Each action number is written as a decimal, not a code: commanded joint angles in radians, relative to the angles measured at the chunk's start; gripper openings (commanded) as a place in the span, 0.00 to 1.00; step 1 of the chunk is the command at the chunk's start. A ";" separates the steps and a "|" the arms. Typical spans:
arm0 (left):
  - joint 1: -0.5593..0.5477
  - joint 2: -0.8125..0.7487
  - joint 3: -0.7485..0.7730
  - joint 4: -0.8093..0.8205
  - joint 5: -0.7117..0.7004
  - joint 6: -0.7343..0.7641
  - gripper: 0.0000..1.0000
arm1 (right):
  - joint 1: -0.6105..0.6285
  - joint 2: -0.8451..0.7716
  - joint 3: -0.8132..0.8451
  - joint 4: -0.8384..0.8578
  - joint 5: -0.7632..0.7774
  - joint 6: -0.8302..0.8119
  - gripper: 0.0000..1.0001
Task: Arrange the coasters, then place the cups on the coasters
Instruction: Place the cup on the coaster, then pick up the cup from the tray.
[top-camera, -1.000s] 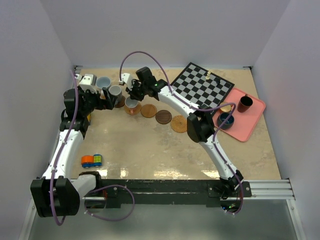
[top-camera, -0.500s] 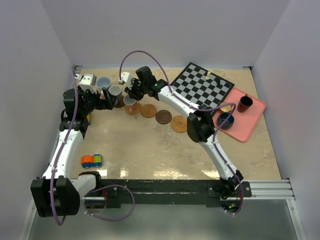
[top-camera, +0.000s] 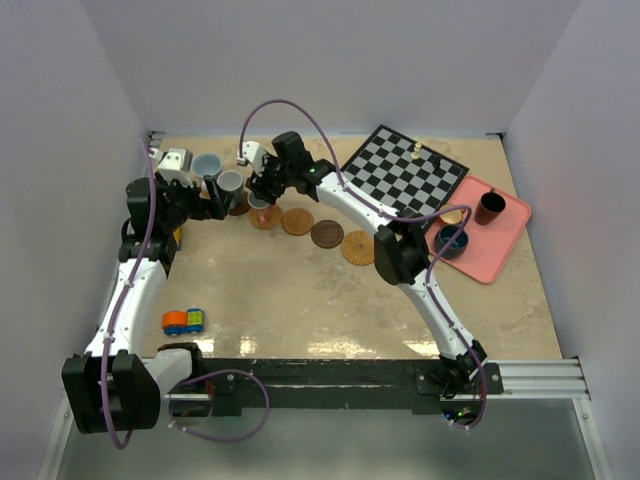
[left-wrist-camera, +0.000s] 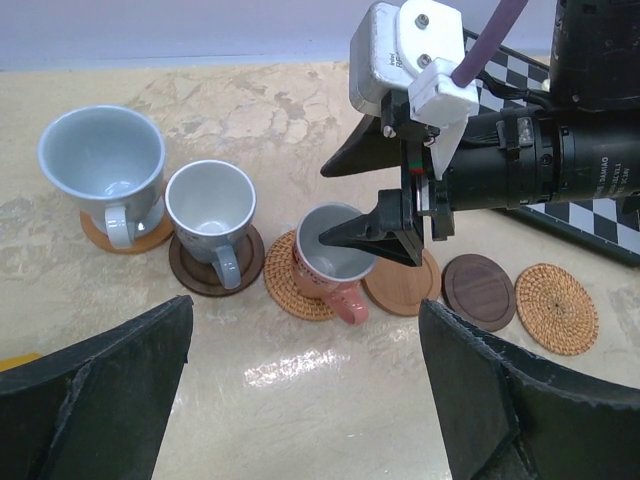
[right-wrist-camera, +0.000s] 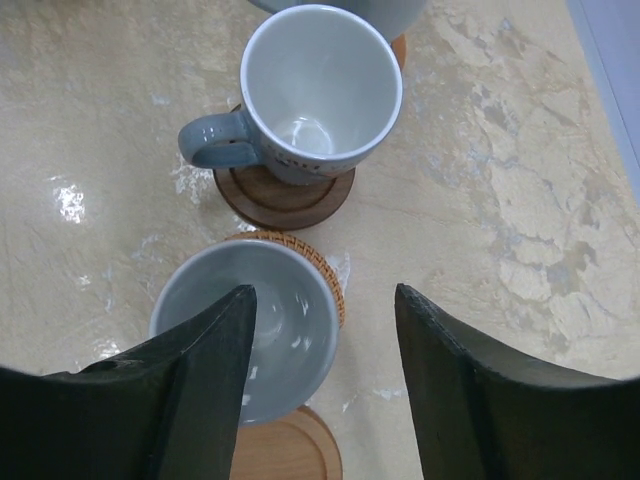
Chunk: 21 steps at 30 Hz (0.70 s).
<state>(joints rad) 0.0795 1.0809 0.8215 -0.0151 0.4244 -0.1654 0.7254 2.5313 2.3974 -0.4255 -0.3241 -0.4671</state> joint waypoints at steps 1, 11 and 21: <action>0.014 -0.009 -0.008 0.061 0.016 -0.005 0.98 | -0.004 -0.072 -0.036 0.096 -0.001 0.022 0.63; 0.017 -0.041 -0.022 0.076 -0.019 0.003 0.98 | -0.007 -0.195 -0.139 0.214 -0.023 0.102 0.68; 0.016 -0.056 -0.036 0.089 -0.039 0.006 0.98 | -0.029 -0.434 -0.398 0.448 -0.006 0.297 0.68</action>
<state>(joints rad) 0.0849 1.0538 0.7982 0.0200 0.4057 -0.1650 0.7101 2.2261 2.0727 -0.1349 -0.3332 -0.2890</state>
